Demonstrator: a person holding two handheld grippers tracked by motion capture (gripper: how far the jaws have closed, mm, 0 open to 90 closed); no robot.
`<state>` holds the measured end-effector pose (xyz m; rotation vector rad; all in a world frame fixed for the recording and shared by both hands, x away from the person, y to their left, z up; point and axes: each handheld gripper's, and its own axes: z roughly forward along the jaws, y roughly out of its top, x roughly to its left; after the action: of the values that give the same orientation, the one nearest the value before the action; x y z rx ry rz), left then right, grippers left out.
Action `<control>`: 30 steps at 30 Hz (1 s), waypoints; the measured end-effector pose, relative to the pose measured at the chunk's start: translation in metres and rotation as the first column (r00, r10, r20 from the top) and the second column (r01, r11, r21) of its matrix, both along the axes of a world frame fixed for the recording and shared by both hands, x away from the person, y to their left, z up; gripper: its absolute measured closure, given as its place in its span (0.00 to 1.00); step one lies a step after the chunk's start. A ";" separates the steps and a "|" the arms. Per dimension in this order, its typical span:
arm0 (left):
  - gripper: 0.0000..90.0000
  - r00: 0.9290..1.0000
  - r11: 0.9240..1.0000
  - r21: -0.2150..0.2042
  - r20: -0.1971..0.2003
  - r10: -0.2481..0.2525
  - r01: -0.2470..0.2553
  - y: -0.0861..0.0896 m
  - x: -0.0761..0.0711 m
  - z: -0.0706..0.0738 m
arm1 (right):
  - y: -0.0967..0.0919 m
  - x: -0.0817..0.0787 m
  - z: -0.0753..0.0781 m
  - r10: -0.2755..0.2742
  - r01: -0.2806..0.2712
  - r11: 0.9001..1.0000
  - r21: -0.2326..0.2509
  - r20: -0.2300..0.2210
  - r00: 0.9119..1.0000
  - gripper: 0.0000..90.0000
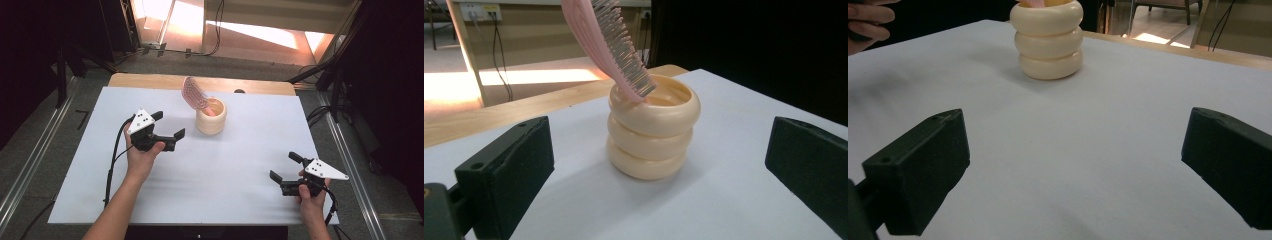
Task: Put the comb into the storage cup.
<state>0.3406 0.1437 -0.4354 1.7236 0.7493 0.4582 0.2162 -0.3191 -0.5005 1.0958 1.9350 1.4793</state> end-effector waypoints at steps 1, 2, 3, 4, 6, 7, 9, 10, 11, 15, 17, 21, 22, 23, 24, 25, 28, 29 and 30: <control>0.00 1.000 1.000 0.003 0.007 -0.001 0.001 0.003 -0.004 -0.001 | 0.000 0.000 0.000 0.000 0.000 1.000 0.001 -0.002 1.000 0.00; 0.00 1.000 1.000 0.003 0.007 -0.001 0.001 0.003 -0.004 -0.001 | 0.000 0.000 0.000 0.000 0.000 1.000 0.000 0.000 1.000 0.00; 0.00 1.000 1.000 0.001 0.008 0.000 0.000 0.004 -0.006 -0.001 | 0.000 0.000 0.000 0.000 0.000 1.000 0.001 -0.003 1.000 0.00; 0.00 1.000 1.000 0.004 0.009 0.001 -0.001 0.005 -0.008 -0.002 | 0.000 0.000 0.000 0.001 -0.001 1.000 0.001 -0.002 1.000 0.00; 0.00 1.000 1.000 0.021 0.016 0.003 -0.003 0.009 -0.013 -0.003 | 0.000 0.000 0.000 0.001 -0.001 1.000 -0.001 -0.001 1.000 0.00; 0.00 1.000 1.000 0.021 0.016 0.003 -0.003 0.009 -0.013 -0.003 | 0.000 0.000 0.000 0.000 0.000 1.000 0.000 -0.001 1.000 0.00; 0.00 1.000 1.000 0.019 0.014 0.007 -0.007 0.012 -0.016 -0.004 | 0.001 0.000 0.000 0.000 0.000 1.000 0.001 -0.001 1.000 0.00; 0.00 1.000 1.000 0.020 0.016 0.009 -0.009 0.014 -0.017 -0.004 | 0.001 0.000 0.000 0.000 0.000 1.000 0.001 -0.001 1.000 0.00; 0.00 1.000 1.000 0.018 0.019 0.010 -0.011 0.015 -0.019 -0.004 | 0.001 0.000 0.000 0.000 0.000 1.000 0.000 -0.002 1.000 0.00; 0.00 1.000 1.000 0.027 0.026 0.015 -0.015 0.022 -0.025 -0.004 | 0.001 0.000 0.000 0.000 0.000 1.000 0.001 -0.002 1.000 0.00; 0.00 1.000 1.000 0.024 0.027 0.016 -0.016 0.025 -0.028 -0.005 | 0.001 0.000 0.000 0.000 0.000 1.000 0.002 -0.002 1.000 0.00; 0.00 0.999 0.999 0.031 0.024 0.025 -0.025 0.034 -0.037 -0.010 | 0.001 0.000 0.000 0.000 0.000 1.000 0.001 -0.002 1.000 0.00; 0.00 0.999 0.999 0.031 0.024 0.025 -0.025 0.034 -0.037 -0.010 | 0.001 0.000 0.000 0.000 0.000 1.000 0.000 -0.001 1.000 0.00; 0.00 0.999 0.999 0.029 0.023 0.026 -0.027 0.038 -0.040 -0.012 | 0.001 0.000 0.000 -0.001 0.001 1.000 0.001 -0.001 1.000 0.00; 0.00 0.999 0.999 0.029 0.023 0.026 -0.027 0.038 -0.040 -0.012 | 0.001 0.000 0.000 -0.001 0.001 1.000 0.002 -0.001 1.000 0.00; 0.00 0.999 0.999 0.025 0.022 0.029 -0.030 0.042 -0.043 -0.013 | 0.002 0.000 0.000 -0.002 0.002 1.000 0.002 -0.001 1.000 0.00; 0.00 0.999 0.999 0.020 0.019 0.038 -0.039 0.047 -0.046 -0.014 | 0.002 0.000 0.000 -0.003 0.003 1.000 -0.001 -0.004 1.000 0.00; 0.00 0.999 0.999 0.020 0.019 0.038 -0.039 0.047 -0.046 -0.014 | 0.002 0.000 0.000 -0.003 0.003 1.000 -0.001 -0.004 1.000 0.00; 0.00 0.999 0.999 0.018 0.020 0.040 -0.040 0.049 -0.047 -0.015 | 0.002 0.000 0.000 -0.003 0.003 1.000 -0.003 -0.005 1.000 0.00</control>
<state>0.2938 0.1926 -0.4501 1.7212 0.7692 0.5097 0.2160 -0.3166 -0.5008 1.1013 1.9377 1.4733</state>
